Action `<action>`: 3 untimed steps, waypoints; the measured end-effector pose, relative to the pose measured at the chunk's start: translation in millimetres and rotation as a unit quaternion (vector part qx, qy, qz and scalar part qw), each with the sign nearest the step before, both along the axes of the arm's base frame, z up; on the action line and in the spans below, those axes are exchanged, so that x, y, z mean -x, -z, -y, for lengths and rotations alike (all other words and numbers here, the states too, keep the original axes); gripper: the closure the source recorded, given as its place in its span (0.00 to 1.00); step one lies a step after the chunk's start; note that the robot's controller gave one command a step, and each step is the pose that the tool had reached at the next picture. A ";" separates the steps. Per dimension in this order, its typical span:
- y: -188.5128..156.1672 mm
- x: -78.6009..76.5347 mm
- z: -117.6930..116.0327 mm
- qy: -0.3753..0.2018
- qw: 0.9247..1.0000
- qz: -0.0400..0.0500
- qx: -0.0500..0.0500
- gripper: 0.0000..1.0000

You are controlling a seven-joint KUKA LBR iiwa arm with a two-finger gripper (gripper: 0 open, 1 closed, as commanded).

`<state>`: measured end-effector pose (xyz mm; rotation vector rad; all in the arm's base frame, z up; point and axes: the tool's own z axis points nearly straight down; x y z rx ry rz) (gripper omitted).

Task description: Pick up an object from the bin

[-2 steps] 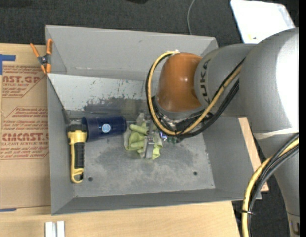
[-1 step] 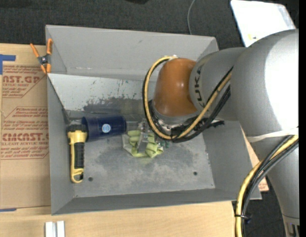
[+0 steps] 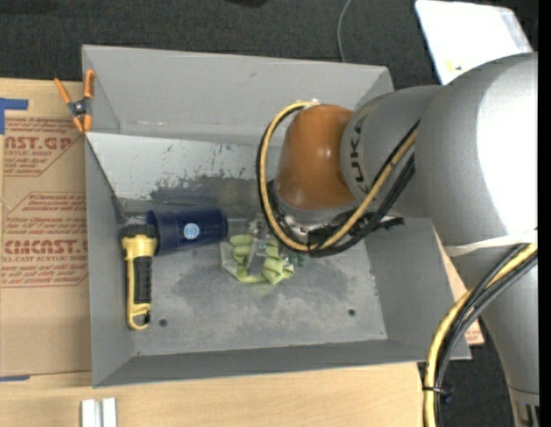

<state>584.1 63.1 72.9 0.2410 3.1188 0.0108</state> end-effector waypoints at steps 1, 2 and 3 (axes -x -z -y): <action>-23.3 1.3 1.9 -0.004 1.000 0.000 0.000 1.00; -87.4 10.8 2.6 -0.004 1.000 -0.003 0.000 1.00; -178.5 6.7 8.1 -0.011 1.000 -0.002 0.000 1.00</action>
Offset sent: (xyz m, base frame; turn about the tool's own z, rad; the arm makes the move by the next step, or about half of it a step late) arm -0.0147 -0.0038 0.1228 -0.0040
